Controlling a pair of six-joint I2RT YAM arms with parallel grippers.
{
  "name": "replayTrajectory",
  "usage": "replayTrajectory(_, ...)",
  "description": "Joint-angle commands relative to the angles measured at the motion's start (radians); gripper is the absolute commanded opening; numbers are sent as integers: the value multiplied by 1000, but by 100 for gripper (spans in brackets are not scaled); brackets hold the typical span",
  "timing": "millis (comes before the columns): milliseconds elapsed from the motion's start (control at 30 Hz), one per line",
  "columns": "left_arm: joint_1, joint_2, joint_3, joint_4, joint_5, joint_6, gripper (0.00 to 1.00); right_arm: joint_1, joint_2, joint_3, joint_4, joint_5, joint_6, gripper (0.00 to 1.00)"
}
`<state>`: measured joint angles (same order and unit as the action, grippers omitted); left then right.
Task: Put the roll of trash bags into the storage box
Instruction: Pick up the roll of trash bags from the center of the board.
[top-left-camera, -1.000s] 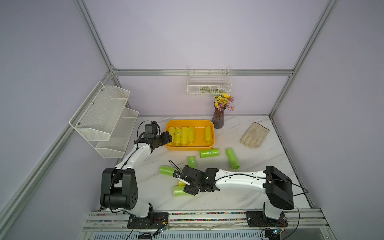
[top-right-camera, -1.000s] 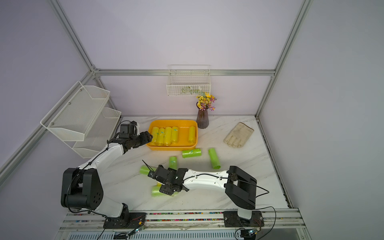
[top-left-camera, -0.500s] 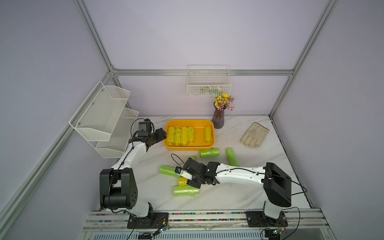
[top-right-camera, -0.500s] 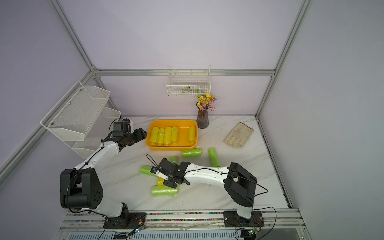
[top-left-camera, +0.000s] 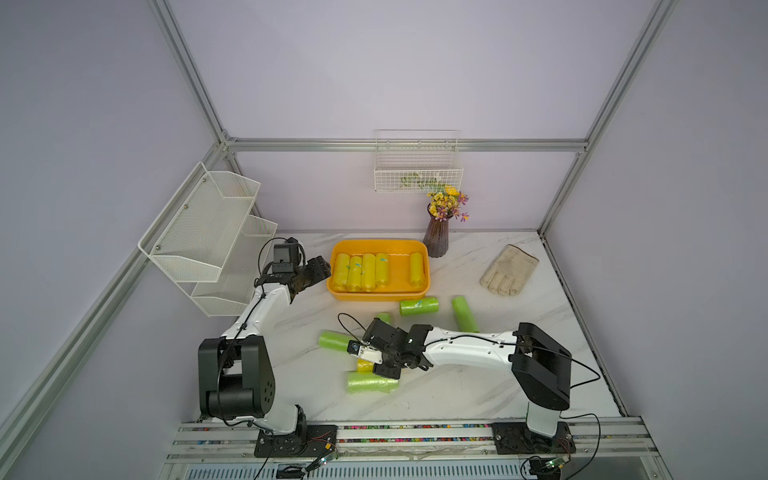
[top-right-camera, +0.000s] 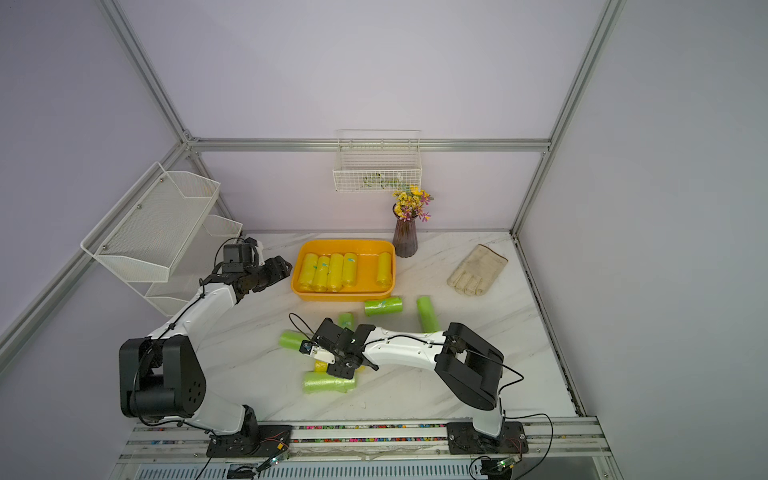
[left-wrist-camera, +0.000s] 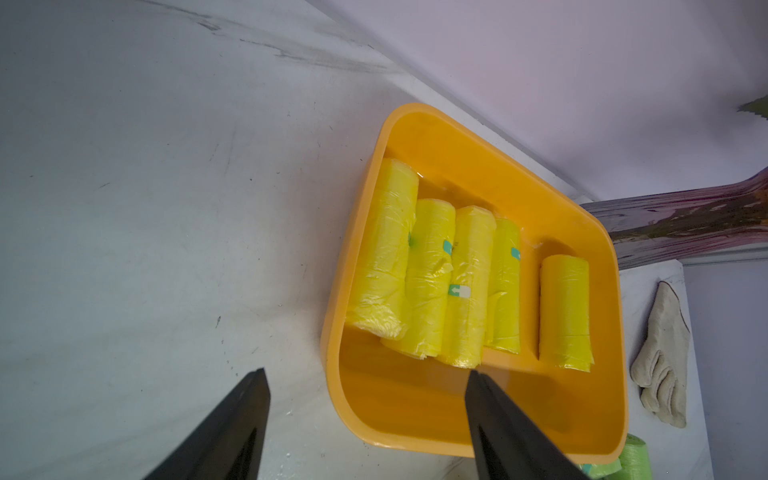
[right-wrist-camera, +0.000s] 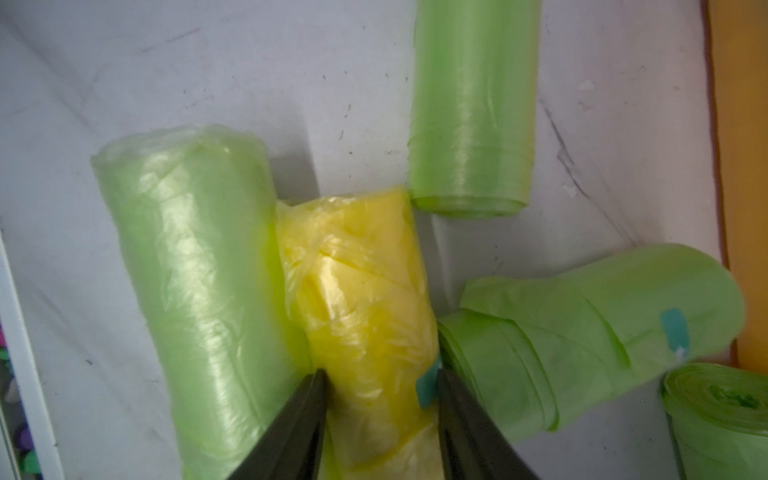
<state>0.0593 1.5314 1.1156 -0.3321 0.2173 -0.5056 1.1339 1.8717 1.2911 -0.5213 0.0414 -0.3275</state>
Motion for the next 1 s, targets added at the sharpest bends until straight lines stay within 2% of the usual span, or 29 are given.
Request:
replayTrajectory(0,10,-28,-7,16,22,-5,74,-6,23,10,15,-15,-17,48)
replayTrajectory(967,31,-43,-26,20,41,-5,75,-23,128,-4,28,-20,-35,54)
